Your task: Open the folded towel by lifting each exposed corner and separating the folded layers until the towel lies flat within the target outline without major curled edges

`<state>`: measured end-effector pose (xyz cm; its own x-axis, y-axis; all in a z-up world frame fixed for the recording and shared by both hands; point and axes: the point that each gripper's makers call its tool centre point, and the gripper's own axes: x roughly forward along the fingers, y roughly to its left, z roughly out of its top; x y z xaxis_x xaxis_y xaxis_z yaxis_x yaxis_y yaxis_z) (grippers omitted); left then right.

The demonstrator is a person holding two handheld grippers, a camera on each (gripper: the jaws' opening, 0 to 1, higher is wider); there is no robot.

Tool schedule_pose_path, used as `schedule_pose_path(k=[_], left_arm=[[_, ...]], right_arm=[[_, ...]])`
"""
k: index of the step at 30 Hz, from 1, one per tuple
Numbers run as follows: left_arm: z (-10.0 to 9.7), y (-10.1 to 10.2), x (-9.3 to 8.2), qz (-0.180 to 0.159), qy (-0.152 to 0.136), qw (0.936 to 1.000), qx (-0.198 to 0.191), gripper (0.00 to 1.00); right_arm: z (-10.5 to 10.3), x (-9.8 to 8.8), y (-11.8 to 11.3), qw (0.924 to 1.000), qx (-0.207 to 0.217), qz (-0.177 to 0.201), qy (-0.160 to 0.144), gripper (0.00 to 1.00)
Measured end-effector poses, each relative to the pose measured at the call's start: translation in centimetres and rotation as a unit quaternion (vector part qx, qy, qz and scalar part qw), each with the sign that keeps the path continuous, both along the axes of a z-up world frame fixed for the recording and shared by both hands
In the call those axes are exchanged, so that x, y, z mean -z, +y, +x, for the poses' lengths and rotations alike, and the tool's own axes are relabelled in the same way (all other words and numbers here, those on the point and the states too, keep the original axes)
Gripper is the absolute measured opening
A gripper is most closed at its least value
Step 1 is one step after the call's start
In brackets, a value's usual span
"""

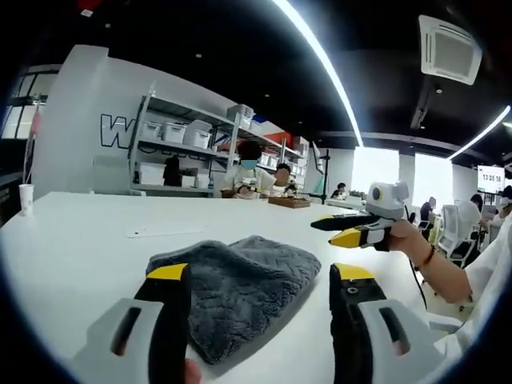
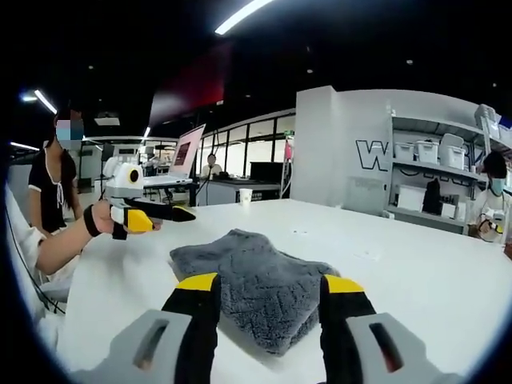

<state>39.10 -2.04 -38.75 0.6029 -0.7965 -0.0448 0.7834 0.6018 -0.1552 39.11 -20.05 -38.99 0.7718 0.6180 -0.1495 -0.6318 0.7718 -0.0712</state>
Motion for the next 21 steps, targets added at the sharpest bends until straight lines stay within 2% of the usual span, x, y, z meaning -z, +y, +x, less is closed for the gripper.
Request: schedule_pose_path(k=[5, 21], left_arm=[[0.1, -0.1, 0.1, 0.001, 0.0, 1.0, 0.0, 0.68], [0.9, -0.3, 0.4, 0.002, 0.005, 1.0, -0.005, 0.66]], right_arm=[[0.5, 0.3, 0.0, 0.9999, -0.001, 0.012, 0.011, 0.46], [1.3, 1.0, 0.1, 0.9997, 0.006, 0.004, 0.022, 0.43]])
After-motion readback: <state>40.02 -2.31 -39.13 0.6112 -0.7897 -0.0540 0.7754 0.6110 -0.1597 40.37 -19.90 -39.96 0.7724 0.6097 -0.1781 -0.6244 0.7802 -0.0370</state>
